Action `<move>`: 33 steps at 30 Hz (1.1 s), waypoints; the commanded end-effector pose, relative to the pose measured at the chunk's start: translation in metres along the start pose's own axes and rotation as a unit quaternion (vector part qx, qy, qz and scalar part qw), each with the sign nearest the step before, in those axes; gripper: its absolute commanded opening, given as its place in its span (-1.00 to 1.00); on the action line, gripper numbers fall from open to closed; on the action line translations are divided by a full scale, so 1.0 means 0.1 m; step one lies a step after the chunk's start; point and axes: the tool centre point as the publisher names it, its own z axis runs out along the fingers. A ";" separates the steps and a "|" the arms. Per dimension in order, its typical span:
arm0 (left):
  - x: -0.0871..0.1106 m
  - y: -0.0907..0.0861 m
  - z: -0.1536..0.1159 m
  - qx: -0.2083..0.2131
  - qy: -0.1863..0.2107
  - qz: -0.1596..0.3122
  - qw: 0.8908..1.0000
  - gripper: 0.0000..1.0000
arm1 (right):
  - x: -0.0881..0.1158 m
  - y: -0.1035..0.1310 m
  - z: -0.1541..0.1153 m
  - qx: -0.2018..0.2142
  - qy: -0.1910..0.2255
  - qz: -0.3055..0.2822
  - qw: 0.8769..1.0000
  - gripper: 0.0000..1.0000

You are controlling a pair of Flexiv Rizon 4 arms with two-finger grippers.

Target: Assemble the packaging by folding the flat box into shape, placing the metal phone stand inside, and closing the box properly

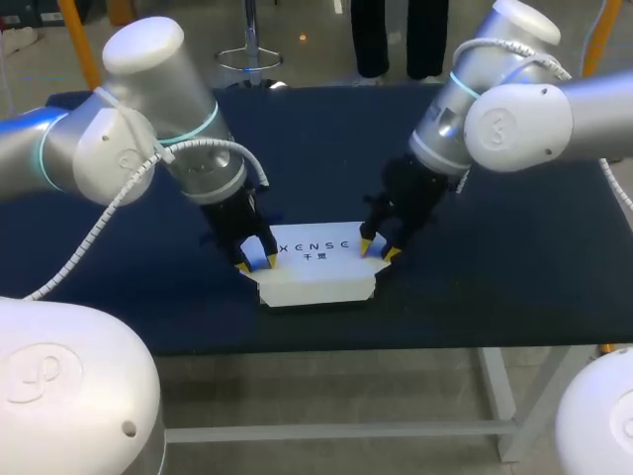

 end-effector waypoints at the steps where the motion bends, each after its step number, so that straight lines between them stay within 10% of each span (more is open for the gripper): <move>1: 0.02 0.00 0.01 0.001 -0.004 -0.001 1.000 -0.07 | 0.00 0.03 -0.01 0.005 0.001 -0.001 1.000 -0.06; 33: 0.01 -0.02 0.03 0.006 0.002 -0.001 1.000 0.07 | 0.03 0.02 0.03 0.001 0.010 -0.016 1.000 -0.01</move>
